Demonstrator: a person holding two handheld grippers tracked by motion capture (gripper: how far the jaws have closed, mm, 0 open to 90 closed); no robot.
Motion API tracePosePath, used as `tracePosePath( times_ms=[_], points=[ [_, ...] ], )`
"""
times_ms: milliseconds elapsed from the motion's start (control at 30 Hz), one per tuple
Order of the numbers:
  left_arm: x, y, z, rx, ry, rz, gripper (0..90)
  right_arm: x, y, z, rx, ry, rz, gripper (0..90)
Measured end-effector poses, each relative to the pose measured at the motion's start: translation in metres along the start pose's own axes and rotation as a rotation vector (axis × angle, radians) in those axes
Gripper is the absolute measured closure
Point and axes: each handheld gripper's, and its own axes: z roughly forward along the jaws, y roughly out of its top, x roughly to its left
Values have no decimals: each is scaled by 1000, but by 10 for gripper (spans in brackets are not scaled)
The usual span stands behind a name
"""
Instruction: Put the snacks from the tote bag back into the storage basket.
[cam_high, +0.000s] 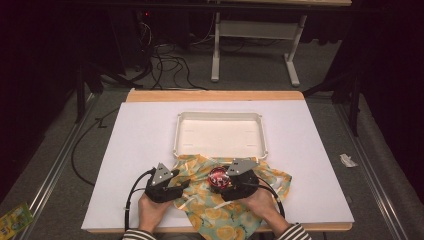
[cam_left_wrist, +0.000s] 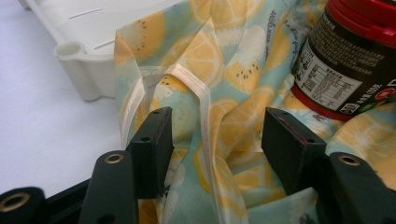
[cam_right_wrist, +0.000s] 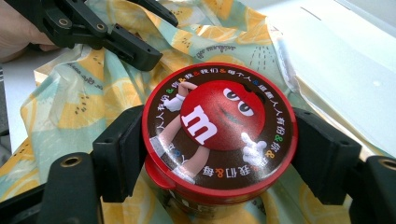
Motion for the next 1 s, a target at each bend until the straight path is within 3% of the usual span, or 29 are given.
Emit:
tracePosePath(
  times_ms=[1000],
  points=[
    [0,0,0,-4,2,-2,429,-6,4,-13,-17,-12,70,260]
  ],
)
